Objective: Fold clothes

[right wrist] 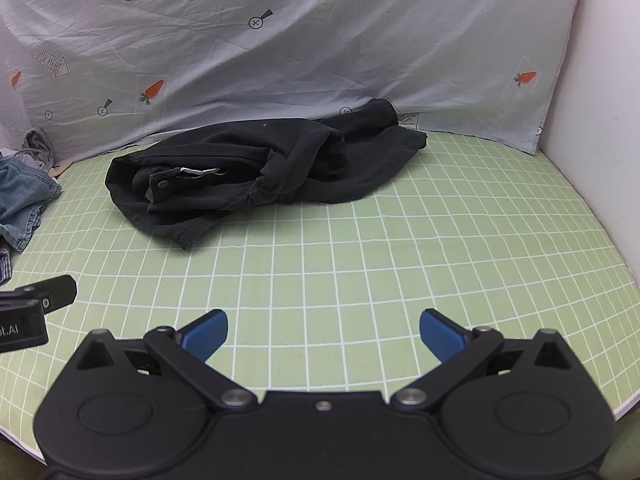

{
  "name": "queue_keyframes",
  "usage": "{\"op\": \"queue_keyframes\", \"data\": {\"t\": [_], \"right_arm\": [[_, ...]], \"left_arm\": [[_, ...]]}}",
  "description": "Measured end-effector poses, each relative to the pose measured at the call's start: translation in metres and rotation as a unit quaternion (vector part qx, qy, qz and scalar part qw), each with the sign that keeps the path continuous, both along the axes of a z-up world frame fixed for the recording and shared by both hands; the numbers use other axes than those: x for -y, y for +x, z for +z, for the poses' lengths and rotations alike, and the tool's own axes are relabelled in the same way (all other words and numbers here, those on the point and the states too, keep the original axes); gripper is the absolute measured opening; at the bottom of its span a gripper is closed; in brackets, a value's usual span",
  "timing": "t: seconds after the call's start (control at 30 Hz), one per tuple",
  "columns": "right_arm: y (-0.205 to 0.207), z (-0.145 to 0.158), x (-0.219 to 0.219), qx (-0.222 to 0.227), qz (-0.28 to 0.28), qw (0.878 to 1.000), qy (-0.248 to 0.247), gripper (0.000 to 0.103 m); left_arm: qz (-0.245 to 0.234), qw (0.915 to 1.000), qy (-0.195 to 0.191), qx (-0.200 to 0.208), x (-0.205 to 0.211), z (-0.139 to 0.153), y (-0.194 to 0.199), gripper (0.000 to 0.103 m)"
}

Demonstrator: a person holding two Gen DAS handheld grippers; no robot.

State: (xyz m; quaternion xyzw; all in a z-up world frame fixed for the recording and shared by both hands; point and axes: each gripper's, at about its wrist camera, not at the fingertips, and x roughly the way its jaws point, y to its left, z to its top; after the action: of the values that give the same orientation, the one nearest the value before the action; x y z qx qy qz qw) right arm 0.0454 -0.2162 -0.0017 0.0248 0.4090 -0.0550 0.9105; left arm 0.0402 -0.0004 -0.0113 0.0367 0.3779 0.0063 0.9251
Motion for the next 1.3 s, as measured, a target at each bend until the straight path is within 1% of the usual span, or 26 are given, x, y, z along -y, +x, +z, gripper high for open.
{"op": "queue_keyframes", "data": {"t": [0.13, 0.23, 0.33, 0.43, 0.5, 0.6, 0.73, 0.77, 0.87, 0.93, 0.97, 1.0, 1.03, 1.17, 1.2, 1.3], "right_arm": [[0.012, -0.003, 0.009, -0.003, -0.013, 1.0, 0.015, 0.103], [0.027, -0.007, 0.017, -0.008, -0.026, 0.999, 0.018, 0.103], [0.046, -0.013, 0.025, -0.011, -0.036, 0.999, 0.005, 0.102], [0.068, -0.019, 0.032, -0.008, -0.037, 0.999, -0.012, 0.097], [0.085, -0.025, 0.038, -0.004, -0.034, 0.999, -0.016, 0.095], [0.113, -0.036, 0.045, -0.001, -0.025, 1.0, -0.014, 0.088], [0.163, -0.061, 0.055, -0.025, -0.017, 1.0, -0.002, 0.072], [0.175, -0.067, 0.059, -0.03, -0.017, 0.999, 0.005, 0.068], [0.211, -0.086, 0.069, -0.05, -0.028, 0.998, 0.03, 0.063], [0.23, -0.096, 0.076, -0.054, -0.04, 0.997, 0.044, 0.057], [0.239, -0.102, 0.081, -0.051, -0.048, 0.996, 0.048, 0.053], [0.247, -0.106, 0.084, -0.05, -0.057, 0.996, 0.051, 0.047], [0.254, -0.11, 0.087, -0.05, -0.062, 0.995, 0.057, 0.044], [0.278, -0.122, 0.096, -0.05, -0.078, 0.992, 0.08, 0.043], [0.282, -0.124, 0.097, -0.048, -0.08, 0.992, 0.083, 0.043], [0.293, -0.128, 0.097, -0.042, -0.094, 0.991, 0.088, 0.044]], "left_arm": [[0.005, 1.0, -0.002, -0.007, -0.002, -0.004, 0.015, 0.103], [0.014, 0.9999, 0.0, -0.008, -0.004, -0.007, 0.026, 0.103], [0.025, 0.9996, -0.002, -0.012, -0.007, -0.011, 0.043, 0.103], [0.034, 0.9992, -0.009, -0.02, -0.013, -0.017, 0.066, 0.103], [0.04, 0.9988, -0.013, -0.026, -0.018, -0.022, 0.082, 0.103], [0.049, 0.998, -0.02, -0.035, -0.024, -0.029, 0.106, 0.103], [0.061, 0.9965, -0.025, -0.051, -0.032, -0.045, 0.145, 0.102], [0.062, 0.9962, -0.024, -0.055, -0.034, -0.049, 0.154, 0.102], [0.066, 0.995, -0.02, -0.072, -0.039, -0.061, 0.181, 0.101], [0.067, 0.9941, -0.016, -0.083, -0.043, -0.07, 0.198, 0.101], [0.067, 0.9938, -0.015, -0.087, -0.044, -0.075, 0.205, 0.1], [0.068, 0.9935, -0.013, -0.091, -0.046, -0.08, 0.212, 0.096], [0.069, 0.993, -0.011, -0.095, -0.047, -0.084, 0.218, 0.093], [0.096, 0.9899, -0.003, -0.105, -0.057, -0.097, 0.238, 0.088], [0.103, 0.9888, -0.002, -0.107, -0.061, -0.1, 0.242, 0.085], [0.121, 0.9856, -0.003, -0.119, -0.071, -0.106, 0.252, 0.081]]}}
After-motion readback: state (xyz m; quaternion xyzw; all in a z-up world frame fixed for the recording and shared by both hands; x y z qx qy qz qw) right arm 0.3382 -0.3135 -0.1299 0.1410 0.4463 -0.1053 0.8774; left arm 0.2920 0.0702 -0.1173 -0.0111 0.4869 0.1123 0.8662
